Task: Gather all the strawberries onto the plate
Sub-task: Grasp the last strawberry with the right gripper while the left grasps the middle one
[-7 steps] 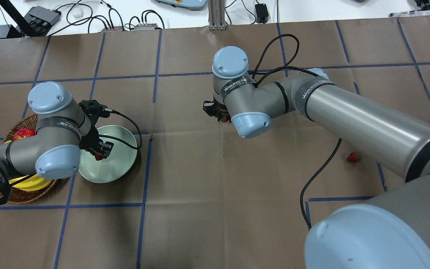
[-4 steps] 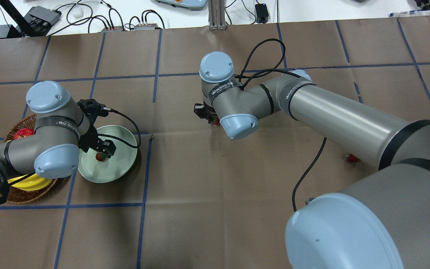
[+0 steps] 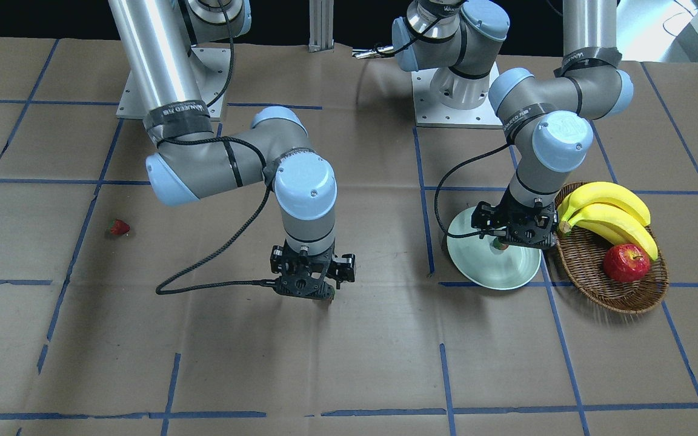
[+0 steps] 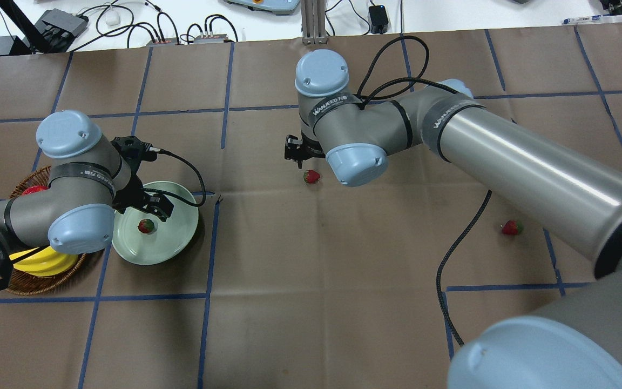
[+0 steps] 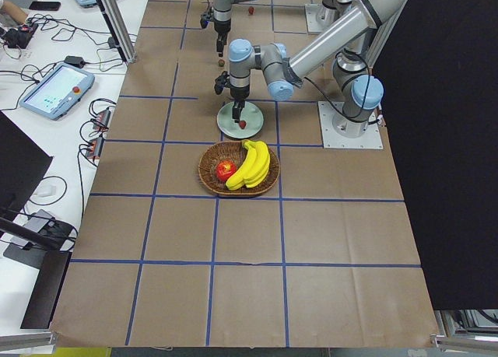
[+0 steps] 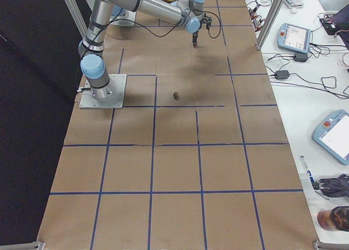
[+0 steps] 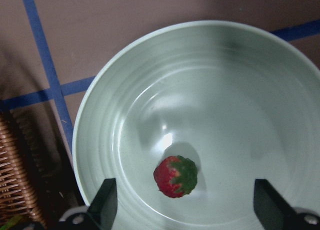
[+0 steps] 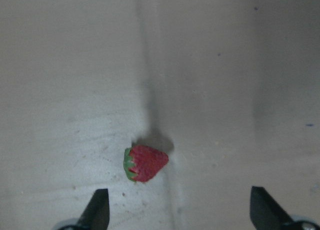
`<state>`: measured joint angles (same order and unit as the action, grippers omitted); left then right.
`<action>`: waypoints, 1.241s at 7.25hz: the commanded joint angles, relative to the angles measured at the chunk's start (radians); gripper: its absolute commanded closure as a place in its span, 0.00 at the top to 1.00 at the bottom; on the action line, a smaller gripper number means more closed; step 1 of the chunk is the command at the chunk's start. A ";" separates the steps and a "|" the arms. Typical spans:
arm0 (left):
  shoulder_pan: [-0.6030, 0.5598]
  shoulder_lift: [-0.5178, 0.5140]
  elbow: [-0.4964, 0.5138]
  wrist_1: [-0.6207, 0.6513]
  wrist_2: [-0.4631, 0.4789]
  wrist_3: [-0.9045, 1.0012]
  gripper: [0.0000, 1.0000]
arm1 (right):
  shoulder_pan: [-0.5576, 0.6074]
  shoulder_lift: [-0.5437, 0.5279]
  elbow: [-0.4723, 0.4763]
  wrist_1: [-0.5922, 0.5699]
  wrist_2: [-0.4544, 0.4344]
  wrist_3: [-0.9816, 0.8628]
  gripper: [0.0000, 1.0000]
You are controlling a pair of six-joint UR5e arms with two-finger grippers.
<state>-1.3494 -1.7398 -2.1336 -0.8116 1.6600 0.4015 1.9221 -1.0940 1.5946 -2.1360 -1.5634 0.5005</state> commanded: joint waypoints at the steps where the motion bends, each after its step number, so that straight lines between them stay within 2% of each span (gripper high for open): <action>1: -0.046 0.000 0.046 -0.058 -0.020 -0.099 0.99 | -0.116 -0.152 0.007 0.152 -0.009 -0.141 1.00; 3: -0.198 -0.016 0.094 -0.058 -0.023 -0.325 0.99 | -0.245 -0.240 0.060 0.206 -0.018 -0.325 1.00; 4: -0.268 -0.047 0.157 -0.067 -0.087 -0.430 0.99 | -0.329 -0.279 0.129 0.188 -0.055 -0.462 1.00; 5: -0.321 -0.102 0.219 -0.070 -0.135 -0.546 0.99 | -0.424 -0.326 0.199 0.162 -0.058 -0.588 1.00; 7: -0.475 -0.269 0.384 -0.067 -0.126 -0.662 1.00 | -0.616 -0.415 0.350 0.113 -0.052 -0.800 0.99; 8: -0.515 -0.318 0.447 -0.066 -0.129 -0.671 1.00 | -0.676 -0.444 0.435 0.057 -0.041 -0.857 0.99; 9: -0.531 -0.364 0.496 -0.058 -0.150 -0.702 1.00 | -0.695 -0.452 0.543 -0.050 -0.040 -0.887 0.99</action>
<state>-1.8429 -2.0400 -1.7088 -0.8761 1.5263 -0.2637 1.2773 -1.5231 2.0155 -2.0837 -1.6080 -0.3259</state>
